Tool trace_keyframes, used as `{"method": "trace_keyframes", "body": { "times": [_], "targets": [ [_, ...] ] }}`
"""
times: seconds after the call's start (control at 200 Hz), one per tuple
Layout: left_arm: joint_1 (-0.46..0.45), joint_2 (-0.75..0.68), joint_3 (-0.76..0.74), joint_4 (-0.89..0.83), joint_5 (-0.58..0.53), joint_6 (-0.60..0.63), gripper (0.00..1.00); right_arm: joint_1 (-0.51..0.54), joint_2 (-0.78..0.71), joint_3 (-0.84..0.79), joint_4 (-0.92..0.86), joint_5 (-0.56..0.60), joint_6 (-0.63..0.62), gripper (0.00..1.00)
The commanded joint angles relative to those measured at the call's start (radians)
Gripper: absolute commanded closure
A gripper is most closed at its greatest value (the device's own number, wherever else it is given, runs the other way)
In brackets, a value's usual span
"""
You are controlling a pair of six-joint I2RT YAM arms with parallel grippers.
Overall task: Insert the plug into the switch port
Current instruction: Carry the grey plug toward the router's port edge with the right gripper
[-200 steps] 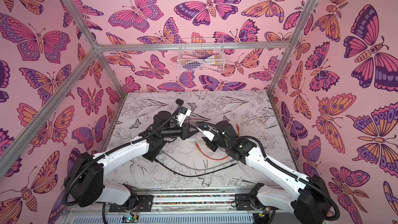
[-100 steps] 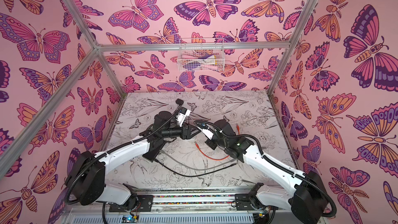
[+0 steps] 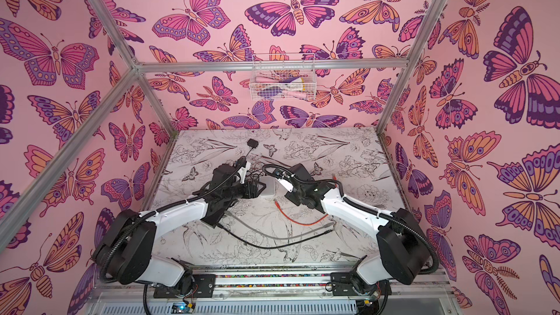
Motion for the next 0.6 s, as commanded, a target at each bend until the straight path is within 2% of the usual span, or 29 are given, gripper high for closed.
{"method": "trace_keyframes", "body": {
  "times": [0.0,0.285,0.596],
  "targets": [
    [0.039,0.030,-0.039,0.076,0.002,-0.039,0.35,-0.031,0.058,0.069,-0.043,0.011,0.019,1.00],
    [0.094,0.150,-0.025,0.162,0.057,-0.070,0.35,-0.077,0.243,0.161,-0.096,0.001,0.092,1.00],
    [0.127,0.282,0.069,0.177,0.118,-0.058,0.35,-0.079,0.341,0.197,-0.122,-0.021,0.102,1.00]
  ]
}}
